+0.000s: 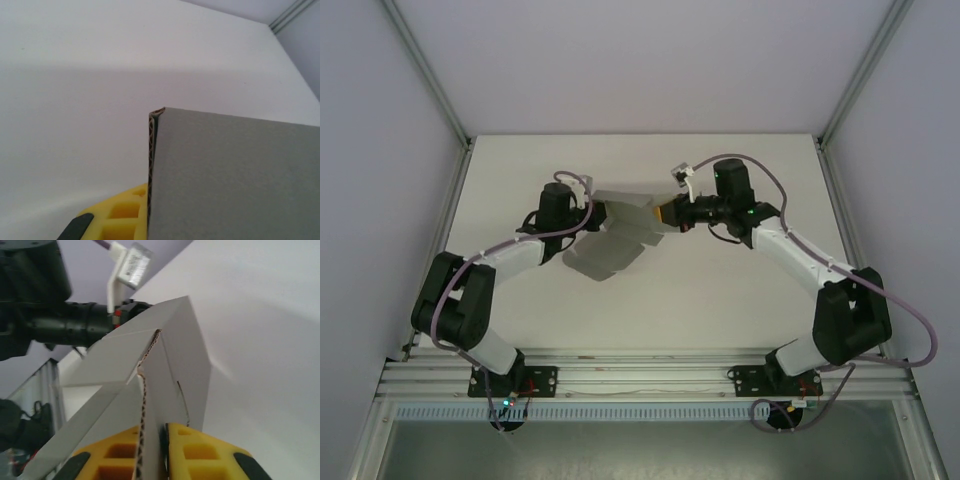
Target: Assemble paper box
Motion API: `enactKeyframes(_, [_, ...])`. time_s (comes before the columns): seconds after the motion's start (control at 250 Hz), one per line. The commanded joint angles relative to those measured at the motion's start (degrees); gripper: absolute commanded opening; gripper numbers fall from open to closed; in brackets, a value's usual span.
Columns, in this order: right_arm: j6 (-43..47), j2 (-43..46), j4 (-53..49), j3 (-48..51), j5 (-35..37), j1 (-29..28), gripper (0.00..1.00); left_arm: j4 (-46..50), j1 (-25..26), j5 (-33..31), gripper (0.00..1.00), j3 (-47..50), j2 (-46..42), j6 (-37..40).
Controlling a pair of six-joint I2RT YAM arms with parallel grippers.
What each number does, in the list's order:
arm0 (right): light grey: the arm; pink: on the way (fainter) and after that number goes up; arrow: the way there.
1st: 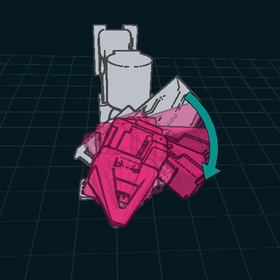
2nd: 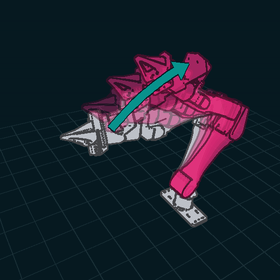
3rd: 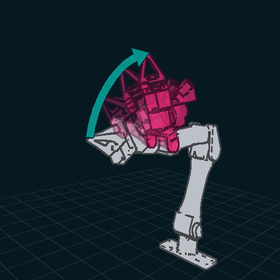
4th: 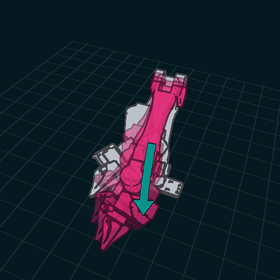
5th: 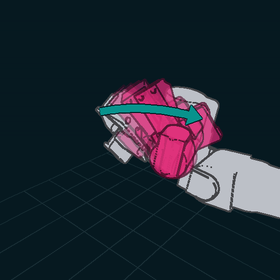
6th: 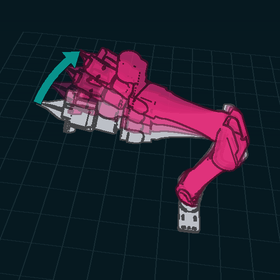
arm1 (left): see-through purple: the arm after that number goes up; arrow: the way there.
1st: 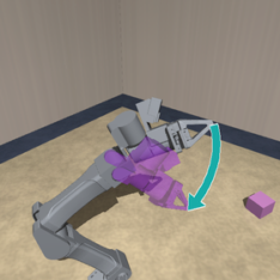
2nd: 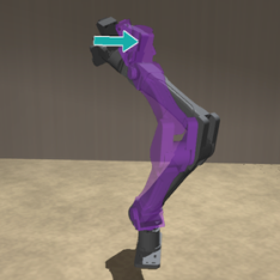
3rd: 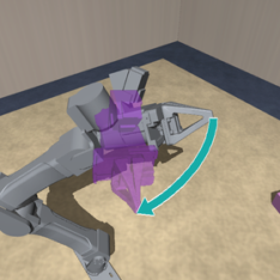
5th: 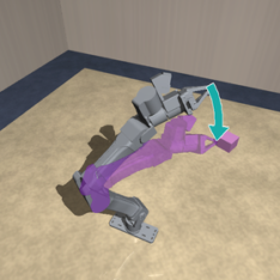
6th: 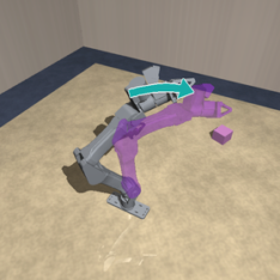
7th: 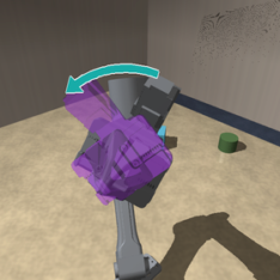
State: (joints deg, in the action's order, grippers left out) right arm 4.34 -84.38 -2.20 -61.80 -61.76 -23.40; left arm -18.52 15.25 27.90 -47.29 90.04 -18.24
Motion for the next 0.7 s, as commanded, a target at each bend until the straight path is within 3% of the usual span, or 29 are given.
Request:
enactKeyframes(0.0, [-8.5,-1.8,9.1,-0.1,-14.5,-0.3,0.02,-8.7,0.0,5.5,0.0,1.2,0.3,1.6])
enactKeyframes(0.088, [-5.8,-2.6,4.4,-1.6,-11.5,-0.3,0.03,-13.4,0.0,8.6,0.0,2.1,0.3,0.9])
enactKeyframes(0.168, [2.1,-2.4,-5.1,-3.6,-6.1,-0.3,0.11,-10.6,0.0,8.0,0.0,0.5,0.1,1.5])
enactKeyframes(0.252, [2.6,-1.1,-6.5,-3.6,-1.4,-0.2,0.15,-7.9,0.0,5.8,0.0,-0.1,-0.4,2.7])
enactKeyframes(0.28, [2.5,-0.4,-7.0,-3.5,0.6,-0.2,0.24,-7.2,0.0,4.1,0.0,-0.1,-0.6,2.4])
enactKeyframes(0.404, [0.8,4.3,-6.1,-1.4,13.0,-0.2,0.81,-2.2,0.1,-3.6,0.0,-0.3,-1.8,2.0])
enactKeyframes(0.496, [-0.3,8.3,-3.8,0.8,19.6,-0.2,1.0,-1.4,0.1,-6.5,0.0,0.6,-2.6,2.1])
enactKeyframes(0.696, [-6.5,8.9,0.6,-1.3,29.1,-0.3,1.0,-0.2,0.2,-7.4,0.0,0.7,-3.5,2.2])
